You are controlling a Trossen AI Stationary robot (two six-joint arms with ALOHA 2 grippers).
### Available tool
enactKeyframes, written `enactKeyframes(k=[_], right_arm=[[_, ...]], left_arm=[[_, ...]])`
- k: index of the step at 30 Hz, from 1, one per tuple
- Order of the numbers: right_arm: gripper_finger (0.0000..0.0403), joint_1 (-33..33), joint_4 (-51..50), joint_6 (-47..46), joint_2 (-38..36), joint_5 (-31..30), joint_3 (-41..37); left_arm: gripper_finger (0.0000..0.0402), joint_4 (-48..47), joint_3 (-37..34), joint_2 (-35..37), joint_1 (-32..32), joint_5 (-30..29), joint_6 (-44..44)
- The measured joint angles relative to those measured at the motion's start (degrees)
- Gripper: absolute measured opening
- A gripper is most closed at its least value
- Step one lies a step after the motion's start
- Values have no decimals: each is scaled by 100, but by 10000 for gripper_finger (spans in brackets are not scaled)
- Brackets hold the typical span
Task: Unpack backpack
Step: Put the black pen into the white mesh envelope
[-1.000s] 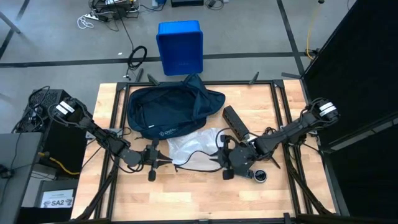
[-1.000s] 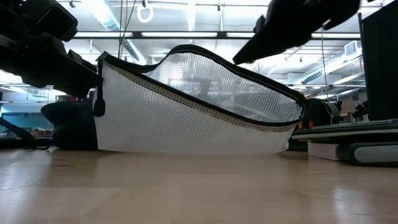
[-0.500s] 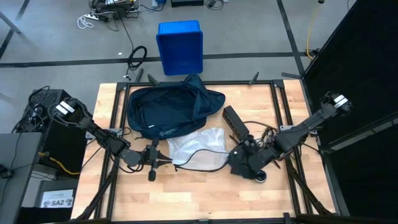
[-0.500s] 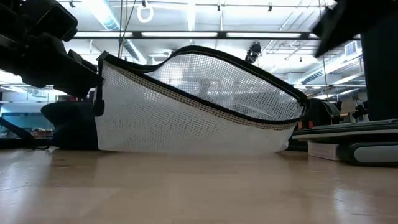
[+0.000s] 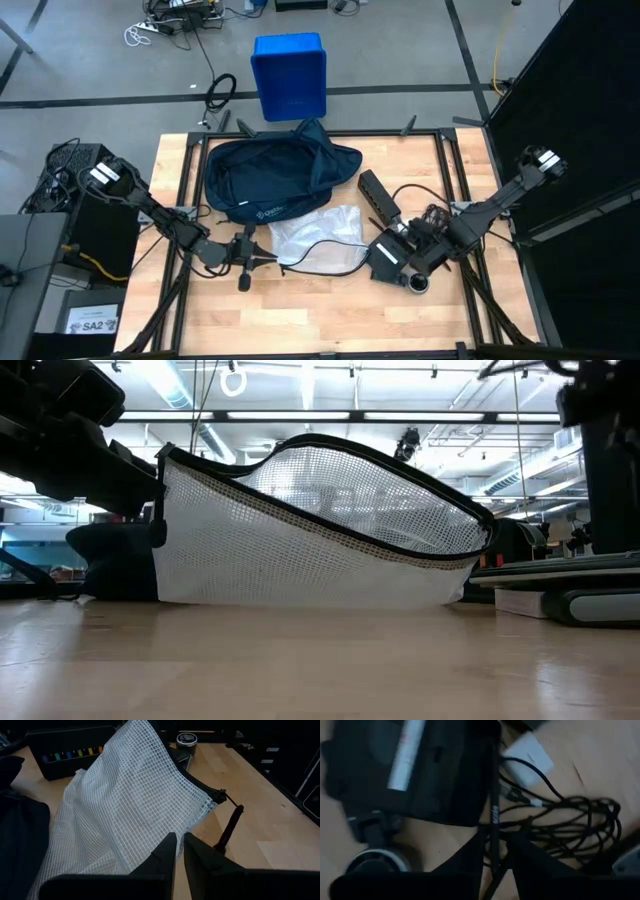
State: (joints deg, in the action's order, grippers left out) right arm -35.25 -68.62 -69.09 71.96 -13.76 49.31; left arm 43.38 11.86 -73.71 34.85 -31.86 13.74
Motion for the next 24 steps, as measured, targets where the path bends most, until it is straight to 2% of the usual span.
enactKeyframes(k=[6, 13, 18, 24], right_arm=[[142, 197, 18, -612, 0, 146, -604], [195, 485, 621, -503, 0, 228, -1001], [192, 621, 1143, -362, 0, 265, -1332], [144, 744, 1217, -328, 3, 306, -1602]], left_arm=[[10, 0, 2, 0, 0, 0, 0], [10, 0, 2, 0, 1, 0, 0], [10, 0, 0, 0, 2, 2, 0], [10, 0, 1, 0, 2, 0, 0]])
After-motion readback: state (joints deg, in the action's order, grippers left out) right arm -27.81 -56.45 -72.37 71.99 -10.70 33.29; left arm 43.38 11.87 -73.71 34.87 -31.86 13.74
